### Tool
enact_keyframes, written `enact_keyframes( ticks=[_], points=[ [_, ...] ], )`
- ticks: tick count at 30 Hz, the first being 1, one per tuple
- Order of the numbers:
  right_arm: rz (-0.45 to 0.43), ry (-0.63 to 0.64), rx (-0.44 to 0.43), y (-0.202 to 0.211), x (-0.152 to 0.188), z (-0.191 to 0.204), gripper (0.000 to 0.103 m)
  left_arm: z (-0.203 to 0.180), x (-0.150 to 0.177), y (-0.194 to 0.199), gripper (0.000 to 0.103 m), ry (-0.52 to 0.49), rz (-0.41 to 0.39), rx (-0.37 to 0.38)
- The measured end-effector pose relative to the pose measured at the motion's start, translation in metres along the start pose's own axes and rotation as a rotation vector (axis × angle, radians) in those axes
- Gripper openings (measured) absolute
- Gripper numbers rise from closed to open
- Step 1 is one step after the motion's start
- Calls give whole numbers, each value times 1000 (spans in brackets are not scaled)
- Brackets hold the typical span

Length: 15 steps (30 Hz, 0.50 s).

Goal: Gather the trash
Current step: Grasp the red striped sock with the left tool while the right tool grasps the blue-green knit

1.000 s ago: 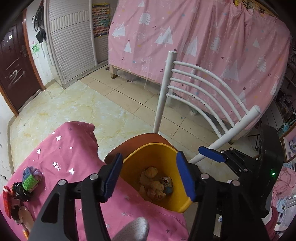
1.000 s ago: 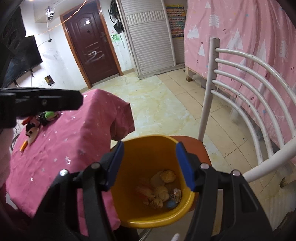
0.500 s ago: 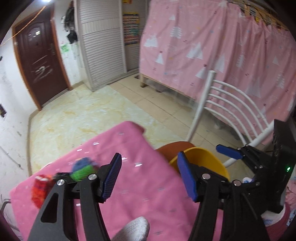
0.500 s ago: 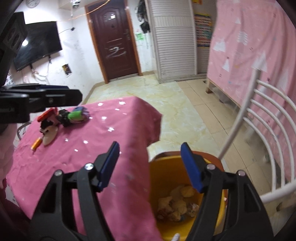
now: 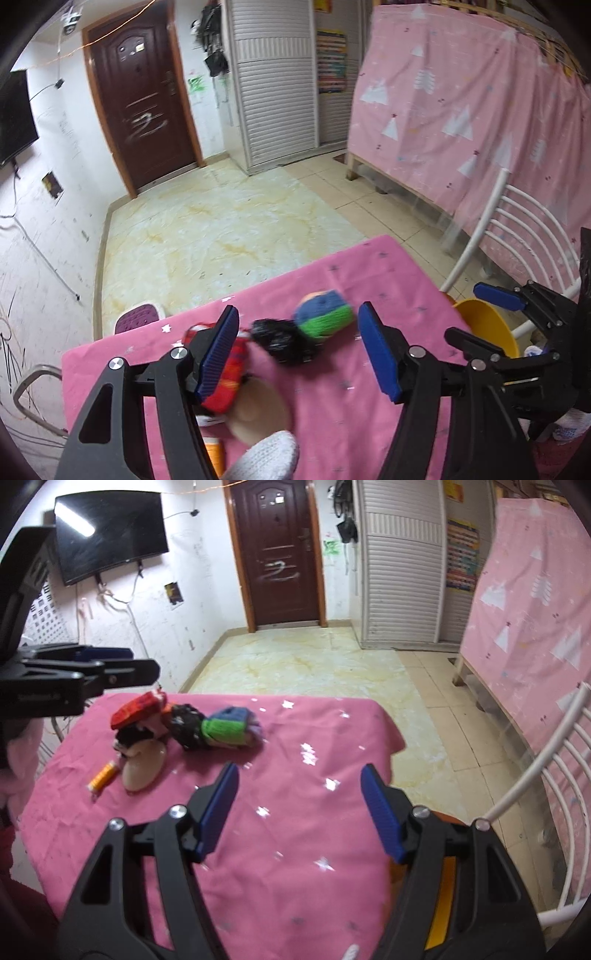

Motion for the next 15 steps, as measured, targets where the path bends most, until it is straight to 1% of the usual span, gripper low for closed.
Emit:
enact_keyframes(
  ticks=[6,10,15],
  points=[
    [19,23,-24,-18,-14,24,66,38,11,-5,59,44,22,-15],
    [28,34,-27,-31,-21,35,66,57,17,-18,59,71,50,-18],
    [54,29,-41,-53,-30,42,66,71,27,-37,60,70,94,-6]
  ],
)
Point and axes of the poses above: each gripper's, at about its wrist camera, not at the fingertips, and y roughly against the way its jaws point, z to its left, x to its underside, the point moved 8 cm from there along -y, roughly the way its jaws point, and after that the axes turned 10 degrees about x, right-handed, at the moved point
